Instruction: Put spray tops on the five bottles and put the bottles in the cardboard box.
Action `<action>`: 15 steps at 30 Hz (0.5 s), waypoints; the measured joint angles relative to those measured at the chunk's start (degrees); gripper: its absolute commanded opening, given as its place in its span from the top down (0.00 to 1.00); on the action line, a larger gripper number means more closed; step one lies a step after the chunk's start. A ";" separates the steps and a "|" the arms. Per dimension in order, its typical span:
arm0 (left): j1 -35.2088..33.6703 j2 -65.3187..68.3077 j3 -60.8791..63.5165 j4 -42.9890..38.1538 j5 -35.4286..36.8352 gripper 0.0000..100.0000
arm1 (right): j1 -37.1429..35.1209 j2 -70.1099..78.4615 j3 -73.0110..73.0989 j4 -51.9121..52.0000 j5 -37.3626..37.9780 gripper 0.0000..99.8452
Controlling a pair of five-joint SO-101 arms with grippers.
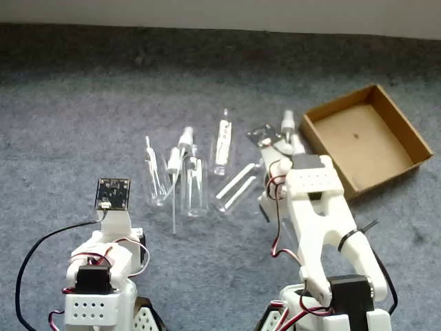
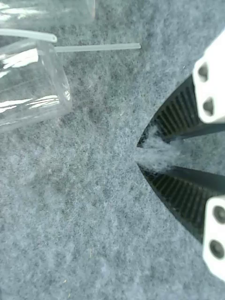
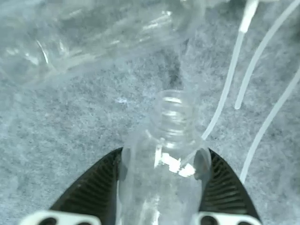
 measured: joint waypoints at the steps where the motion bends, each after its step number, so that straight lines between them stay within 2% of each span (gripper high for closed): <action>1: 0.00 0.00 0.00 0.00 0.00 1.00 | 0.00 0.00 1.23 -1.49 0.70 0.86; 7: 0.00 0.00 0.00 0.00 0.00 1.00 | 0.00 0.00 5.63 -7.74 2.64 0.86; 12: 0.00 0.00 0.00 0.00 0.00 1.00 | -0.09 0.00 6.77 -9.23 2.64 0.78; 15: 0.00 0.00 0.00 0.00 0.00 1.00 | -2.46 0.00 6.77 -9.32 2.64 0.78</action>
